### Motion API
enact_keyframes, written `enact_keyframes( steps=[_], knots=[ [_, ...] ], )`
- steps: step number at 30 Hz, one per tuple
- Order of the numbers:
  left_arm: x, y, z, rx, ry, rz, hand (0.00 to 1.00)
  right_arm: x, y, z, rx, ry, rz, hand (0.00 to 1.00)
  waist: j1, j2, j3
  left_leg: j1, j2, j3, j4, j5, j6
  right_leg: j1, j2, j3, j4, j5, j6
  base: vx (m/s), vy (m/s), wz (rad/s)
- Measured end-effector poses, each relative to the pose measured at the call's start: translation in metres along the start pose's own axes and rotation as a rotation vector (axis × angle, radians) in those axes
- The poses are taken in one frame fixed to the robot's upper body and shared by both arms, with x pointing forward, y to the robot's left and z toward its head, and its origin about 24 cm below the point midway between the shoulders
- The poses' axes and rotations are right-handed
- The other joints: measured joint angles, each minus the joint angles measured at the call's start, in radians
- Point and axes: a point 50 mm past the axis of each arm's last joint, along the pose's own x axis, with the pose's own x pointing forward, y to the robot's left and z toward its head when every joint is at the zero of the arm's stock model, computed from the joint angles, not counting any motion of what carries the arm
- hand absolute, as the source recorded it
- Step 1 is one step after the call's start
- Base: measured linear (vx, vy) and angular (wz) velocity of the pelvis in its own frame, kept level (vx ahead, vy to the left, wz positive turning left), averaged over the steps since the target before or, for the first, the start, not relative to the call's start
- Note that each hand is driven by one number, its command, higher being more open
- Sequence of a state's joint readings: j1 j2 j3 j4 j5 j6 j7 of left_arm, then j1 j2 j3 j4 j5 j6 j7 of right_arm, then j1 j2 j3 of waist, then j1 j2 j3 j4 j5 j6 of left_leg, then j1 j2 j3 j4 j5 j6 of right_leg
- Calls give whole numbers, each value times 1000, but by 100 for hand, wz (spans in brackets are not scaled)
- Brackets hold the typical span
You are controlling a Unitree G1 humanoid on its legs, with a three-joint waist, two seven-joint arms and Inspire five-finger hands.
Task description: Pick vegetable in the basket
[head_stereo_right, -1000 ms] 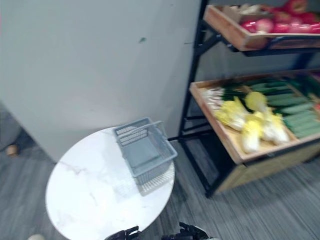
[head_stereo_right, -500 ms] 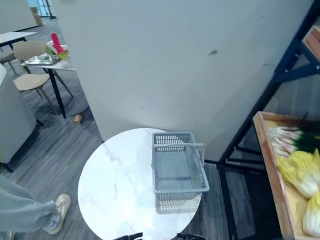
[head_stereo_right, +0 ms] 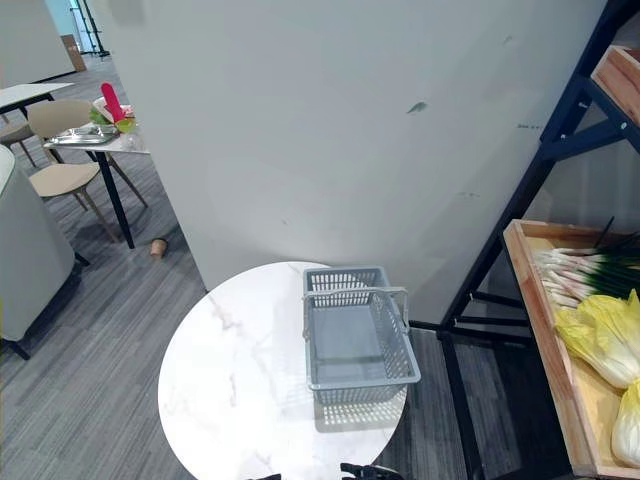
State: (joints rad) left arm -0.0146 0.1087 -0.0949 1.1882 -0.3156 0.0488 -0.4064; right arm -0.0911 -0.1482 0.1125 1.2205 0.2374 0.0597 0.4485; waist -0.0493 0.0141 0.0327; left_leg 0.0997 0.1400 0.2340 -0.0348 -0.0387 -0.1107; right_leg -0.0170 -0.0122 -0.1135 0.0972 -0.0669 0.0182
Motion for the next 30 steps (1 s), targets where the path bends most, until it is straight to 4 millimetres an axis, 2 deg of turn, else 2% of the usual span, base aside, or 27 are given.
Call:
enact_keyframes(
  steps=[4,7,8,10,12,14,15,17,20,25,28,30],
  knots=[
    [-8,16,-7,-142,-60,96,100,-5,-11,-17,357,-113,-189,100,1,-12,-10,10,1,1,-4,-2,-1,10,1,0,-5,1,1,0,0,0],
    [-14,26,-13,-256,-107,152,100,-19,-34,-38,641,-170,-424,100,16,-34,-20,29,1,10,-12,-7,-2,31,1,9,-18,3,5,-14,9,-8],
    [-16,28,-16,-281,-118,165,100,-26,-44,-41,715,-198,-498,100,17,-39,-24,35,0,20,-18,-7,-2,31,1,16,-22,5,8,-12,23,-29],
    [-19,33,-18,-320,-145,190,100,-41,-66,-31,755,-301,-601,100,11,-45,-26,40,-2,40,-33,-7,-2,22,1,42,-32,14,19,-12,38,-37],
    [-22,36,-22,-345,-154,205,100,-65,-90,9,698,-509,-672,100,-5,-47,-28,39,-11,75,-50,-4,2,1,0,77,-41,30,29,-13,75,-45],
    [-24,38,-22,-342,-154,210,100,-81,-98,40,630,-656,-690,100,-11,-52,-27,39,-17,87,-52,-4,5,-3,-3,92,-50,40,33,8,53,-24],
    [-25,40,-22,-341,-150,213,100,-99,-98,72,548,-810,-691,100,-15,-57,-29,39,-22,89,-52,-7,9,-4,-6,95,-50,41,35,14,48,-8],
    [-26,40,-22,-338,-155,213,100,-111,-95,92,472,-895,-680,100,-15,-58,-30,39,-24,89,-52,-8,11,-5,-8,96,-50,42,36,6,18,-1],
    [-28,42,-23,-332,-167,218,100,-126,-76,136,300,-1041,-593,100,-15,-60,-31,35,-29,87,-52,-10,14,-11,-12,96,-50,44,39,0,0,0],
    [-29,42,-22,-322,-176,224,100,-126,-52,166,15,-1055,-491,100,-9,-58,-30,16,-37,72,-47,-11,17,-19,-24,86,-50,46,41,-29,1,7],
    [-29,43,-22,-315,-181,225,100,-127,-47,173,-102,-1035,-480,100,-9,-57,-29,3,-41,56,-42,-12,22,-20,-31,75,-50,46,42,-42,2,14],
    [-30,43,-22,-297,-182,227,100,-132,-44,186,-231,-1015,-478,100,-8,-54,-26,-8,-46,51,-40,-11,27,-27,-37,70,-50,48,46,-39,7,10]
  ],
)
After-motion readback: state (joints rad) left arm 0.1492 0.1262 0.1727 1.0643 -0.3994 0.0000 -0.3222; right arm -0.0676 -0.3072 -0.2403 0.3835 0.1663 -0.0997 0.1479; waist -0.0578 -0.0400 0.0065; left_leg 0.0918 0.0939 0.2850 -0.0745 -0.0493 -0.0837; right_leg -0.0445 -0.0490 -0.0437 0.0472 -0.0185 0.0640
